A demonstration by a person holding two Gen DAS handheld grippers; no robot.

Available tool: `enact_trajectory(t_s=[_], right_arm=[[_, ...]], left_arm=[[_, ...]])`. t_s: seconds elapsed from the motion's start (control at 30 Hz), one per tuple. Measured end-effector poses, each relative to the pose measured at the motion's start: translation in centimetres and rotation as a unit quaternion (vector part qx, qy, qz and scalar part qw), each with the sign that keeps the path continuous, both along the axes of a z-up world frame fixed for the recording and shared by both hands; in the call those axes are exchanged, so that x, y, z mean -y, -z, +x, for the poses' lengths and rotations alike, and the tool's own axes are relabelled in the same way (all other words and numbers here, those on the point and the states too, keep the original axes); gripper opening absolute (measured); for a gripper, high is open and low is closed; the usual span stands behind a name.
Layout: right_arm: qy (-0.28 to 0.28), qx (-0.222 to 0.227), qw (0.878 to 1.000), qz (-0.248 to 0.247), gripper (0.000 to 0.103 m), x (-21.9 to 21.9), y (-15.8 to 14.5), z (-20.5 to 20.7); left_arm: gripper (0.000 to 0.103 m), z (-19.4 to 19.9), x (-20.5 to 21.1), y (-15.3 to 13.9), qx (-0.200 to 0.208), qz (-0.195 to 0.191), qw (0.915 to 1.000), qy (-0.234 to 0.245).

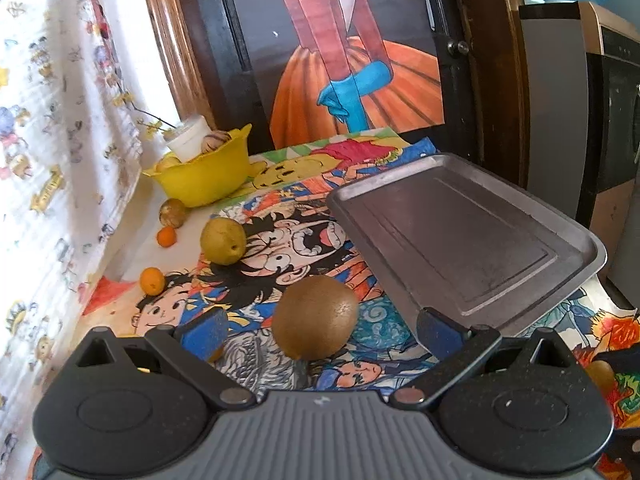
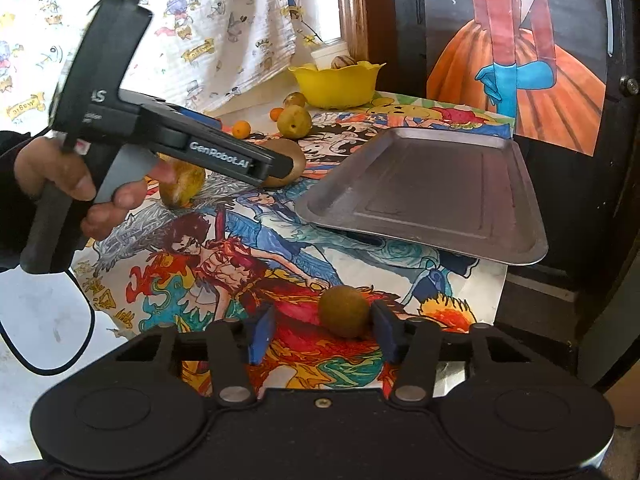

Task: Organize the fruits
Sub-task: 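Grasp the large brown kiwi with the left tool while the right tool grasps a small brown kiwi, then carry the large kiwi in the left tool over the metal tray while the right tool carries the small kiwi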

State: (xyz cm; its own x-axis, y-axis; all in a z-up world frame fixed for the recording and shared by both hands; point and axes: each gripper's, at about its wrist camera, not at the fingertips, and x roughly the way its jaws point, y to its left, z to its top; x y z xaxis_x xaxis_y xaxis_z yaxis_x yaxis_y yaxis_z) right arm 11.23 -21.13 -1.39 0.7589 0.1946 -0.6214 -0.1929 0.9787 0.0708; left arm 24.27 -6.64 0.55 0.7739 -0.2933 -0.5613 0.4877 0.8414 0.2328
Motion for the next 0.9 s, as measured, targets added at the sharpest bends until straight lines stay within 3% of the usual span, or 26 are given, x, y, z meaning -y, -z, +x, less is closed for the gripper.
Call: enact_trajectory(t_s=[0.27,0.9], right_arm=[[-0.003,0.010,1.000,-0.008,0.032,-0.3,0.2,0.0],[-0.019,0.012,1.000,-0.002,0.031,-1.2,0.3,2.1]], left_arm=[[0.096,1.5,0.4,0.8,-0.026,-0.004,0.9996,-0.007],[0.084,3.1,0.4,1.6,-0.059,-0.013,0.9978,-0.028]])
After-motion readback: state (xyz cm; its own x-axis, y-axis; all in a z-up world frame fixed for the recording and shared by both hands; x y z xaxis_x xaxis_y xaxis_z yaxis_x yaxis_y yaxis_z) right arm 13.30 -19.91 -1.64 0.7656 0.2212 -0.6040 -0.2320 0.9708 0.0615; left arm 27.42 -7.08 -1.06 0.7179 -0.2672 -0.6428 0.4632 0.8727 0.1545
